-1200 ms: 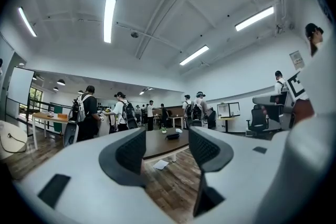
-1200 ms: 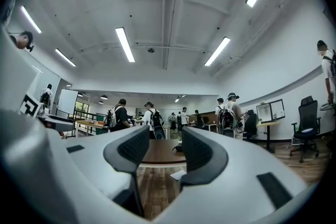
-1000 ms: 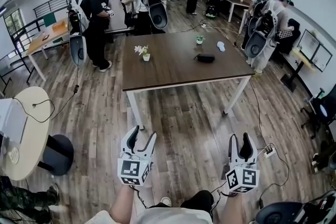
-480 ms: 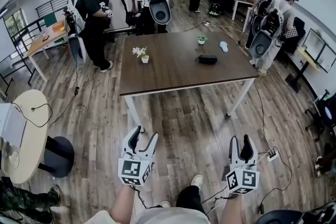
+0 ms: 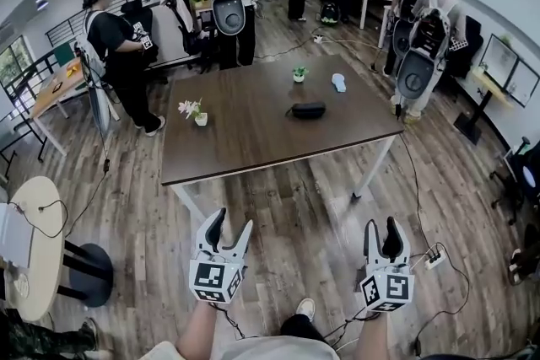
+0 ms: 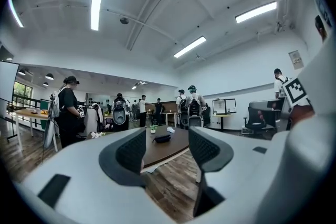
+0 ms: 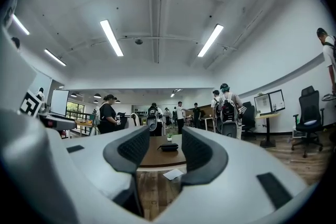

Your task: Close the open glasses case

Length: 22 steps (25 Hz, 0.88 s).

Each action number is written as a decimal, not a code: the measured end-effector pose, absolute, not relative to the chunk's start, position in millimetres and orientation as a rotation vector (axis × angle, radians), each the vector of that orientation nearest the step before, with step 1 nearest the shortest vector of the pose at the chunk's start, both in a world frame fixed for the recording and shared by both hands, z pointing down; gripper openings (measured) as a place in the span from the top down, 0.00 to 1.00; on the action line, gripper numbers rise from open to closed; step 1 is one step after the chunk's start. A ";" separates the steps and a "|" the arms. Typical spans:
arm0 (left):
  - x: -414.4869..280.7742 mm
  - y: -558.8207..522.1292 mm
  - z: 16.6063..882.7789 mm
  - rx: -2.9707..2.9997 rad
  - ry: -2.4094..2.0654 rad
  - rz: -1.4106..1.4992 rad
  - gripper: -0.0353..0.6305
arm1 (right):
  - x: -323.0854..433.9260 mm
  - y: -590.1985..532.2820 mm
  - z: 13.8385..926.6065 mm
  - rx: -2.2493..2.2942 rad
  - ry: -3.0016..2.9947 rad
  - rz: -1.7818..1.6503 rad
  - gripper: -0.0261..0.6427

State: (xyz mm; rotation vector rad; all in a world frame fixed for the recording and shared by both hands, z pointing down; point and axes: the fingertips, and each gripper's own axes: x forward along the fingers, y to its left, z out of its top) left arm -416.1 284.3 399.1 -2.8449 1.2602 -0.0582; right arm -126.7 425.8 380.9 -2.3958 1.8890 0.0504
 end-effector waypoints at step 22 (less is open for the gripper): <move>-227.8 183.2 415.3 -2.897 1.257 -0.068 0.57 | 72.0 354.0 415.3 -2.440 1.808 -0.037 0.67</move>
